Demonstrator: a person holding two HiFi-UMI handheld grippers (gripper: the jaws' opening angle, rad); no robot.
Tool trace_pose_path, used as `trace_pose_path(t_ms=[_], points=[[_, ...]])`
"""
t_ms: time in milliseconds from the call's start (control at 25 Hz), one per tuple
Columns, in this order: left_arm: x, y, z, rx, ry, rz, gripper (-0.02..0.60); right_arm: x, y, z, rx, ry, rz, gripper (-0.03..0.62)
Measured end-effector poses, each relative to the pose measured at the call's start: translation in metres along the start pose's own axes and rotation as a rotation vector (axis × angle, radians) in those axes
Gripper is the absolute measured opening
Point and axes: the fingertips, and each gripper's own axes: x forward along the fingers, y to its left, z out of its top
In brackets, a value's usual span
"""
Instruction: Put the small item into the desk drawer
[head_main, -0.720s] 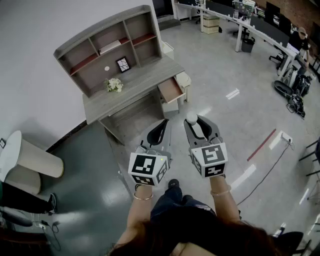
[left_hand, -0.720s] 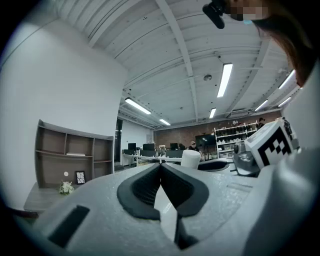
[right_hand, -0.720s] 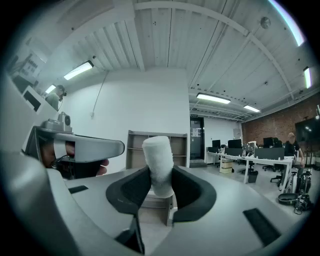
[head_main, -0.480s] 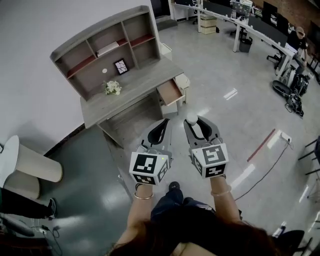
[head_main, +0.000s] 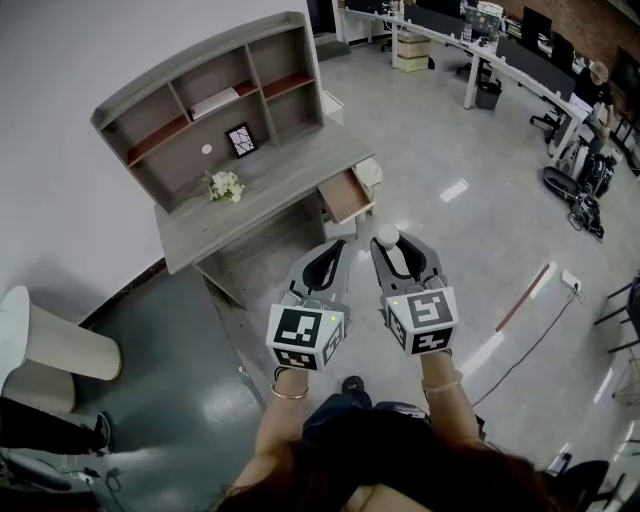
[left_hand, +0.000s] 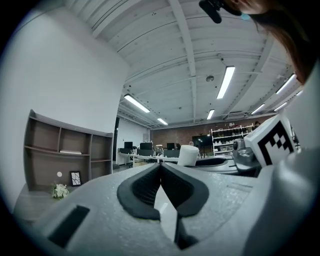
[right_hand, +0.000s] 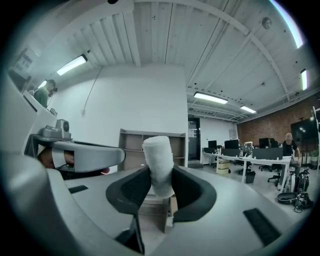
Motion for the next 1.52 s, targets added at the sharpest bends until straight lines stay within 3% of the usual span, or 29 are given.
trace_pose_path(t_ms=[760, 1520], points=[[0.061, 0.060, -0.020, 0.003, 0.024, -0.031, 0.015, 0.088, -0.017, 0.000, -0.034, 0.007, -0.032, 0.124], [0.220, 0.116, -0.048, -0.030, 0.038, 0.036, 0.015, 0.217, -0.112, -0.039, -0.016, 0.060, 0.050, 0.124]])
